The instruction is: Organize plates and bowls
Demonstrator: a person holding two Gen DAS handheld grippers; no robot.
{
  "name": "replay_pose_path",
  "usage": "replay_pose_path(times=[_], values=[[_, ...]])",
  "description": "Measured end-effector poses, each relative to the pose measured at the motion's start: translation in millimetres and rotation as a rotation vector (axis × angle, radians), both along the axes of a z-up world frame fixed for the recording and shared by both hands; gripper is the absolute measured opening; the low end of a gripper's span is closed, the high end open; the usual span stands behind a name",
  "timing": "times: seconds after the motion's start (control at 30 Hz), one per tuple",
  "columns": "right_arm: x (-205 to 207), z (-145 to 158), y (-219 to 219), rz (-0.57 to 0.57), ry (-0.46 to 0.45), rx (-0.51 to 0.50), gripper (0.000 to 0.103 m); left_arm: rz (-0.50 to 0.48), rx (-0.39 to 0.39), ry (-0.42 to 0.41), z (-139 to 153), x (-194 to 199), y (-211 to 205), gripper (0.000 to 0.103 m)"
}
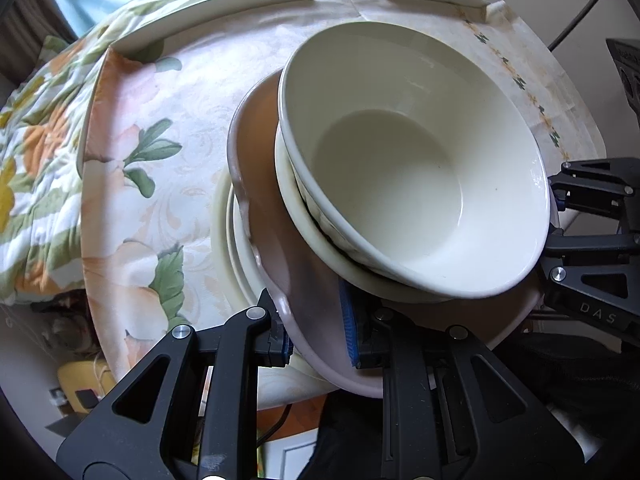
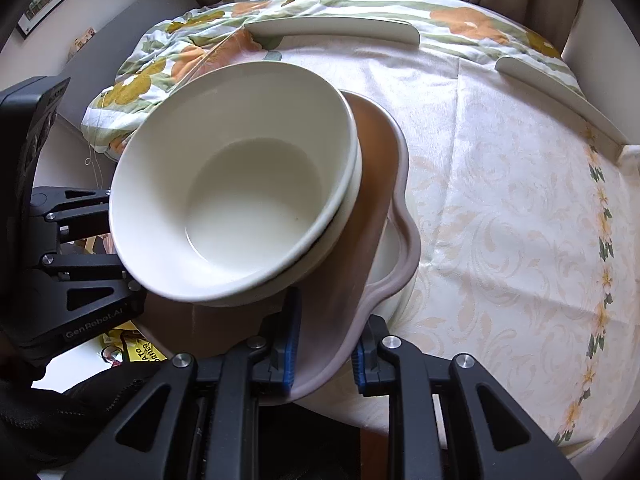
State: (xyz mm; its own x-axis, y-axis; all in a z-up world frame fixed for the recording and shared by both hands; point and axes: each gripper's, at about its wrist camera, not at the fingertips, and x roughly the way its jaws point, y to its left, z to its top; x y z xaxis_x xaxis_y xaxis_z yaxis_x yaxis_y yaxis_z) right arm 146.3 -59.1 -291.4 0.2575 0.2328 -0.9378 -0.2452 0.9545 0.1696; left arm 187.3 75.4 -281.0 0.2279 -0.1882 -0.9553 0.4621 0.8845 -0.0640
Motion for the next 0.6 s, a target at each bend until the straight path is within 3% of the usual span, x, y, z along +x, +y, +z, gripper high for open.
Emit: replay_pose_path(times=[0.5, 0.6], values=[[8, 12, -5, 0.005, 0.085, -0.009, 0.021, -0.052, 0.065, 0.077, 13, 3, -2, 0.017], [5, 18, -9, 0.0, 0.087, -0.001, 0.028, -0.062, 0.085, 0.087, 18, 1, -3, 0.018]])
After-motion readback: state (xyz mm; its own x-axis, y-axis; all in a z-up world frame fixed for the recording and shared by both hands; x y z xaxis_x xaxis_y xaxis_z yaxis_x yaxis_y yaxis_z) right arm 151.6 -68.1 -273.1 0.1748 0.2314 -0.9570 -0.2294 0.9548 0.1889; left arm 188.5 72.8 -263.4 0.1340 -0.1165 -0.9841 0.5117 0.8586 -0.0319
